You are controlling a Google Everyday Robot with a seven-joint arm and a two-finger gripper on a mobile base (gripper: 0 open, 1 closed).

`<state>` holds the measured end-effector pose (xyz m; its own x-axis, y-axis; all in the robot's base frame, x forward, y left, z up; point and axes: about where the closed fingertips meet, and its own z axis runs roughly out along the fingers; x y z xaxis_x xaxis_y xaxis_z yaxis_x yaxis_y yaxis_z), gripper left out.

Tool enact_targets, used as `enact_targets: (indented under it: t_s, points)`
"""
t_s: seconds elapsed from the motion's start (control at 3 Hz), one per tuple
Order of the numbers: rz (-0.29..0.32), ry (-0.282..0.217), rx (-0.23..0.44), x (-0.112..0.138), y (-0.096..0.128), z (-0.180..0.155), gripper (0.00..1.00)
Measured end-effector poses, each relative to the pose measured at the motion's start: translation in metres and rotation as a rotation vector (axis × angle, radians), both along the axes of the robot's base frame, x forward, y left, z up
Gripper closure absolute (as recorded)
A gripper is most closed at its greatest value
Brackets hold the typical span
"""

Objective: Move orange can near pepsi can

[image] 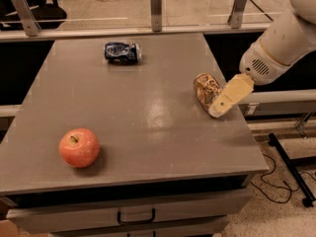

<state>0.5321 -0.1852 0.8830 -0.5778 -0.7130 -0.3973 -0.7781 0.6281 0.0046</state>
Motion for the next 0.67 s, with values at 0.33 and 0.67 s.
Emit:
enact_targets:
  t_s: [0.33, 0.67]
  points:
    - [-0.077, 0.016, 0.053, 0.011, 0.011, -0.022, 0.10]
    - [-0.128, 0.011, 0.101, 0.022, 0.019, -0.035, 0.28]
